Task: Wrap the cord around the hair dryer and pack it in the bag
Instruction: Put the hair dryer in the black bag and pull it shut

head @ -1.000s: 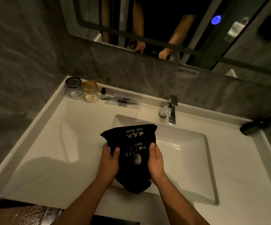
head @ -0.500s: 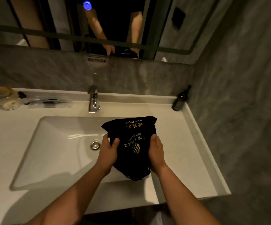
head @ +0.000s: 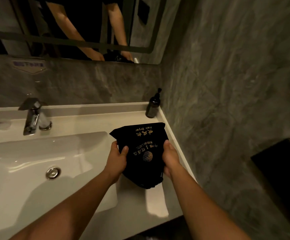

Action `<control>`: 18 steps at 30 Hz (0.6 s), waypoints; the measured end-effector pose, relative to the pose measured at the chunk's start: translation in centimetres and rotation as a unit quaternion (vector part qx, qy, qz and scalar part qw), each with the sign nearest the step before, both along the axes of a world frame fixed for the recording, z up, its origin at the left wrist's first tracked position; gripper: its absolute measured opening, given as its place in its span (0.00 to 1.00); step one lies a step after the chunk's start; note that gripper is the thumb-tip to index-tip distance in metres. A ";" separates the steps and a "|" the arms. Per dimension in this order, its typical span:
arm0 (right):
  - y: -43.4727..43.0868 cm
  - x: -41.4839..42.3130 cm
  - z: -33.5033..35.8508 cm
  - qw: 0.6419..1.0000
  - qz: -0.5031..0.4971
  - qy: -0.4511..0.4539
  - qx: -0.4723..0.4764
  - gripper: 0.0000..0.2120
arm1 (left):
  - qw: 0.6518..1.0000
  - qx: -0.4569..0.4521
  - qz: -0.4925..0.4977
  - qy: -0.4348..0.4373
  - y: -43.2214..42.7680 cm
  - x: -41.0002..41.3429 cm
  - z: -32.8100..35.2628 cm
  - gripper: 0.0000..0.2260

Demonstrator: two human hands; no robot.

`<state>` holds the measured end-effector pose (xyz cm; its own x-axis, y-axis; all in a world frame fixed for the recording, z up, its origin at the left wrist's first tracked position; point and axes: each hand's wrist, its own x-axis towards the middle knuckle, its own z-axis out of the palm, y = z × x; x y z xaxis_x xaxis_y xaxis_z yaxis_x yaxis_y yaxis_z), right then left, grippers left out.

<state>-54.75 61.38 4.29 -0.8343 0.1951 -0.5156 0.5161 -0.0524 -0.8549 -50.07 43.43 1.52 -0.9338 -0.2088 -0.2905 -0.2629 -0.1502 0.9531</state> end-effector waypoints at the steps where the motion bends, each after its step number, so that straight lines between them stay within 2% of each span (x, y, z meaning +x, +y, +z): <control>1: 0.3 -0.8 -0.2 1.000 -0.015 -0.004 -0.004 0.16 | 1.000 0.000 -0.006 -0.006 0.3 -0.9 -0.3 0.17; 5: 1.1 -3.9 -1.3 0.997 -0.070 -0.037 -0.013 0.18 | 0.999 -0.017 -0.012 -0.039 1.2 -4.0 -2.3 0.17; 12: 1.9 -7.4 -3.8 0.989 -0.119 -0.081 0.028 0.24 | 0.996 -0.047 -0.015 -0.078 2.7 -7.9 -5.5 0.20; 18: 1.7 -7.6 -4.4 0.981 -0.177 -0.072 0.027 0.24 | 0.985 -0.119 -0.002 -0.125 4.1 -10.4 -6.0 0.15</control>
<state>-62.35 63.08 -0.06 -0.6293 0.4899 -0.6033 0.5888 -0.2062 -0.7816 -60.45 47.51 -4.44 -0.8399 -0.2957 -0.4551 -0.4945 0.0713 0.8662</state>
